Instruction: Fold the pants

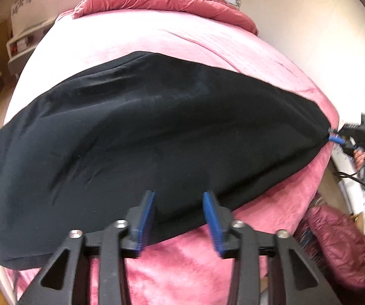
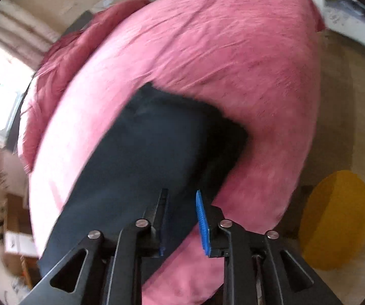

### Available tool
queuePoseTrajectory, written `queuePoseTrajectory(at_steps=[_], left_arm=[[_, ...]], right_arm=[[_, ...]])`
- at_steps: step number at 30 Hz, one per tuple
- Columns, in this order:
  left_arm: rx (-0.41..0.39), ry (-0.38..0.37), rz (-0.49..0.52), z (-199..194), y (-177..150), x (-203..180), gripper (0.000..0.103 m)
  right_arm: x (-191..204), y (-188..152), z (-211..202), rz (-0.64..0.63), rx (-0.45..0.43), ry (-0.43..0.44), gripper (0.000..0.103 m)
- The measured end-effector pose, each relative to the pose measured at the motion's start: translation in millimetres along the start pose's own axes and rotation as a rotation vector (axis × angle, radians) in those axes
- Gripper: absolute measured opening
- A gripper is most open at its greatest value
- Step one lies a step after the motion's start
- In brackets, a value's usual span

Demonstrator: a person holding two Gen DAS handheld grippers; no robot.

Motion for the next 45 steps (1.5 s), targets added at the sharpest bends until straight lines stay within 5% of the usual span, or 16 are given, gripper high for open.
queuePoseTrajectory(at_steps=[4,8,14,19,24,27,29,34,36,38,45], left_arm=[[-0.003,-0.01,0.053,2.8,-7.7,-7.4,0.057],[-0.001,0.003,0.093,9.6,-12.1,-13.1,0.057],[0.009,0.003,0.168,22.1,-12.4,-23.3,0.057],[0.012,-0.026,0.136,30.1,-3.9,-21.0,0.054],[0.007,-0.046,0.064,34.4,5.7,-9.8,0.018],[-0.007,-0.043,0.046,33.6,11.7,-4.4,0.005],[-0.017,-0.052,0.039,29.4,12.7,-5.8,0.003],[-0.023,-0.091,0.076,19.5,12.1,-11.6,0.008],[-0.019,-0.079,0.093,18.1,8.6,-12.3,0.039],[-0.004,-0.104,0.121,18.1,3.4,-18.2,0.04],[0.015,-0.007,0.253,32.0,-5.5,-32.1,0.045]], right_arm=[[67.3,-56.1,7.9,-0.096,0.128,0.217,0.043],[116.0,-105.8,31.7,-0.131,0.239,0.325,0.044],[128.6,-137.8,52.3,-0.082,0.313,0.329,0.044],[122.0,-140.9,65.5,-0.047,0.322,0.32,0.044],[132.2,-135.6,71.8,-0.052,0.314,0.326,0.043],[133.2,-132.0,76.0,-0.083,0.282,0.29,0.014],[134.4,-130.4,72.5,-0.096,0.273,0.288,0.012],[145.6,-123.5,58.3,-0.157,0.243,0.298,0.009],[145.5,-124.2,59.1,-0.158,0.241,0.29,0.009],[146.2,-124.2,58.2,-0.145,0.241,0.296,0.009],[153.2,-117.5,50.2,-0.141,0.227,0.325,0.009]])
Point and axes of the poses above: each gripper's, at about its wrist camera, not at the fingertips, and z roughly the way its jaws point, x to its left, y to its top, the point moved 9 cm from there along z, roughly the way its jaws point, and after that the axes turned 7 degrees about -z, right-handed, at the moved point
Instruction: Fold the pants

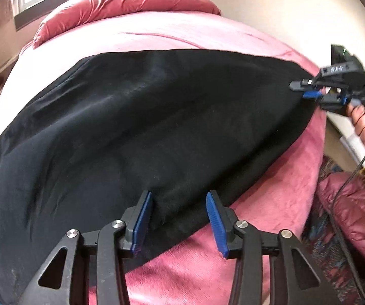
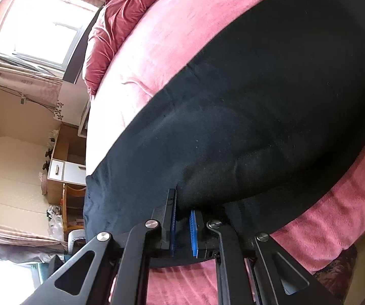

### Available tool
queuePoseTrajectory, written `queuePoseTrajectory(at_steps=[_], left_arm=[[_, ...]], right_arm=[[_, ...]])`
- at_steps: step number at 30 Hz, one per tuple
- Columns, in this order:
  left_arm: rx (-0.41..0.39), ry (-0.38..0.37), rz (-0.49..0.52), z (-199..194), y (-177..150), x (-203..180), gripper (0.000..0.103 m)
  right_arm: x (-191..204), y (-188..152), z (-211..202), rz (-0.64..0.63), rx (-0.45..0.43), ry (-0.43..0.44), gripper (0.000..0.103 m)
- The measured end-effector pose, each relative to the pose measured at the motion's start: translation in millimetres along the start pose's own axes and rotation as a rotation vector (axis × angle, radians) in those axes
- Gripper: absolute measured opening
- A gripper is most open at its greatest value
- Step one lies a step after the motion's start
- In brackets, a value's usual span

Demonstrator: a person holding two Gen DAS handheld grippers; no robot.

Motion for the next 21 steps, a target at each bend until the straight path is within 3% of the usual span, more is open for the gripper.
queuePoseTrajectory(at_steps=[9,13,14,15,16,18,21], left_arm=[[0.024,0.077,0.156,10.0,3.4,-18.9,0.045],[0.022,0.082,0.16,14.9,5.2,-23.6,0.045],[0.018,0.068,0.139,14.6,6.4,-24.6,0.04],[0.008,0.06,0.117,12.6,8.8,-22.3,0.023],[0.0,0.048,0.096,9.9,10.4,-18.7,0.019],[-0.013,0.018,0.052,4.1,12.3,-13.0,0.01],[-0.036,-0.021,0.035,-7.9,11.7,-13.9,0.008]], right_arm=[[3.1,8.6,-6.5,0.02,-0.012,0.039,0.009],[8.2,14.0,-12.4,0.012,-0.025,0.06,0.009],[11.1,14.5,-13.7,0.01,-0.03,0.065,0.009],[12.1,15.4,-14.3,0.005,-0.032,0.068,0.009],[13.3,15.8,-16.1,-0.002,-0.036,0.068,0.009],[14.8,15.8,-17.6,-0.01,-0.037,0.068,0.009],[15.8,14.0,-20.4,-0.022,-0.037,0.064,0.009]])
Point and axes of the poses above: each gripper's, at about its wrist camera, not at the fingertips, and z roughly the way its jaws point, x to its left, y to its top, the point moved 9 cm from there along z, roughly the way its jaws point, and after that the axes turned 7 degrees about -z, right-handed, at the moved point
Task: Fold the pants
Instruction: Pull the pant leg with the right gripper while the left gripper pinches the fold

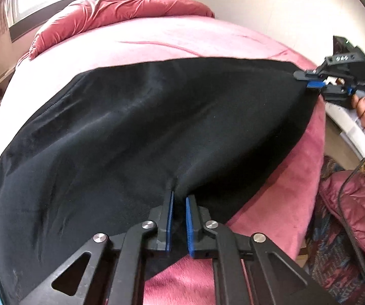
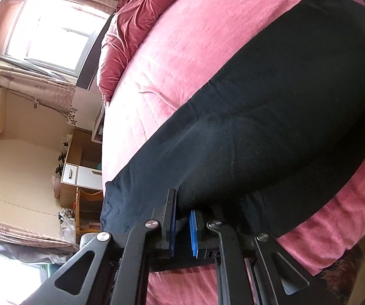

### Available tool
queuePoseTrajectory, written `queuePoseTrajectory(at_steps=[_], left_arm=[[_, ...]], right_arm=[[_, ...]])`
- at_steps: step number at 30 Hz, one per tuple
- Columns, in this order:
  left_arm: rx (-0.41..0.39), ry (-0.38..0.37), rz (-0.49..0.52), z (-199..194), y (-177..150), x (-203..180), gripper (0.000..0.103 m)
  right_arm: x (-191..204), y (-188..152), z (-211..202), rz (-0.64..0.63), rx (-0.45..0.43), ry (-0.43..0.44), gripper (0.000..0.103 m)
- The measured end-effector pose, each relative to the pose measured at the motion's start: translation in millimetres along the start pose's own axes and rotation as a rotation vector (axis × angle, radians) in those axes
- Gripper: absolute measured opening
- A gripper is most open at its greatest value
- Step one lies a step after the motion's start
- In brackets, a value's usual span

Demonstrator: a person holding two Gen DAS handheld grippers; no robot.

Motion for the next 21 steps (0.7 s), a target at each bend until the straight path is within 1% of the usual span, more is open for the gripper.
queuePoseTrajectory(at_steps=[4,7,10,11,13,14,15,16,18,20,21], left_arm=[[-0.015,-0.05,0.004,-18.6,-5.5,-0.2,0.008],[-0.002,-0.079,0.013,-24.0,-13.4,-0.4,0.008],[0.027,-0.076,0.024,-20.1,-23.3,1.3,0.008],[0.04,-0.073,0.021,-13.4,-22.5,1.0,0.008],[0.055,-0.062,0.003,-8.4,-22.9,1.4,0.009],[0.058,-0.069,-0.004,-9.3,-23.7,-1.6,0.01],[0.062,-0.074,-0.009,-8.8,-22.4,-3.4,0.013],[0.063,-0.079,-0.015,-9.3,-21.8,-2.8,0.013],[0.064,-0.094,-0.033,-9.6,-22.1,-2.1,0.016],[0.061,-0.125,-0.057,-15.3,-22.2,-1.3,0.022],[0.058,-0.141,-0.071,-18.5,-21.9,-1.0,0.023]], right_arm=[[-1.2,-5.5,-6.7,-0.023,0.008,-0.013,0.009],[-13.0,-18.8,-5.3,-0.034,0.049,-0.052,0.009],[-32.5,-34.0,1.8,-0.033,0.093,-0.107,0.009],[-40.8,-37.3,5.3,-0.023,0.103,-0.129,0.009],[-50.4,-41.3,12.3,-0.006,0.126,-0.133,0.009],[-51.7,-41.3,13.9,-0.006,0.135,-0.133,0.01],[-51.0,-40.9,12.9,-0.004,0.137,-0.128,0.011],[-49.4,-39.7,10.4,-0.002,0.14,-0.111,0.013],[-48.9,-33.8,-0.7,-0.012,0.119,-0.096,0.016],[-55.4,-22.8,-18.2,-0.004,0.061,-0.102,0.018],[-61.5,-16.3,-28.1,0.013,0.027,-0.107,0.018]])
Point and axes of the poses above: each gripper's, at about its wrist camera, not at the fingertips, and z roughly the way its jaws point, x to its left, y to its top, the point moved 9 cm from there along z, roughly the way its jaws point, and after that the axes turned 7 degrees about -z, right-handed, at the moved point
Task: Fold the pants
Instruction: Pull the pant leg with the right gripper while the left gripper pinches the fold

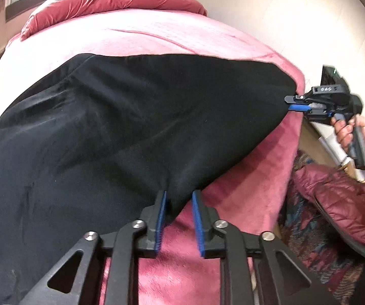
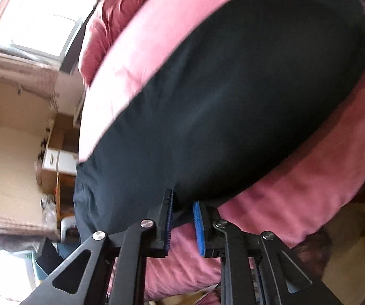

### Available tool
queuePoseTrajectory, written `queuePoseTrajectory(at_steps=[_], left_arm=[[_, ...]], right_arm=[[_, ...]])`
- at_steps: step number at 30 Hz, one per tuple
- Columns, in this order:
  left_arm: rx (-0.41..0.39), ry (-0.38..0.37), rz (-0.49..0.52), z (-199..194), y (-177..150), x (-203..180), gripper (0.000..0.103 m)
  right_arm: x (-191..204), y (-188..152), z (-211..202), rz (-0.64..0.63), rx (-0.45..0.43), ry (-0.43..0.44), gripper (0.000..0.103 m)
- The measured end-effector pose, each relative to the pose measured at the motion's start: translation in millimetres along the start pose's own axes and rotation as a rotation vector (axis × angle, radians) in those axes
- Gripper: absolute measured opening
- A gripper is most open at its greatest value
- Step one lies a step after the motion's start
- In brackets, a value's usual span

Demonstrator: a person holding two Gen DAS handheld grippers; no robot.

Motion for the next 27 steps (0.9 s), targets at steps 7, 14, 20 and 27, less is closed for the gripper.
queuePoseTrajectory(at_steps=[7,14,20,27], left_arm=[[-0.043,-0.066,-0.1,-25.2,4.7,12.1,0.024],[-0.045,-0.062,-0.142,-25.8,13.6,17.2,0.024],[-0.037,-0.051,-0.16,-18.0,14.0,16.3,0.026],[-0.041,-0.047,-0.181,-13.7,13.6,16.4,0.027]], right_arm=[[-82.9,55.3,-59.9,0.2,-0.251,-0.133,0.018],[-135.4,97.3,-89.1,0.318,-0.368,-0.255,0.023],[-155.6,114.9,-88.0,0.352,-0.381,-0.281,0.026],[-123.4,125.6,-103.7,0.231,-0.407,-0.323,0.006]])
Point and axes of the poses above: each gripper's, at about its wrist camera, not at the fingertips, and z roughly the way its jaws point, x to its left, y to its top, the point moved 9 cm from there along z, roughly the way its jaws point, and after that the axes turned 7 degrees about -z, right-handed, at the moved point
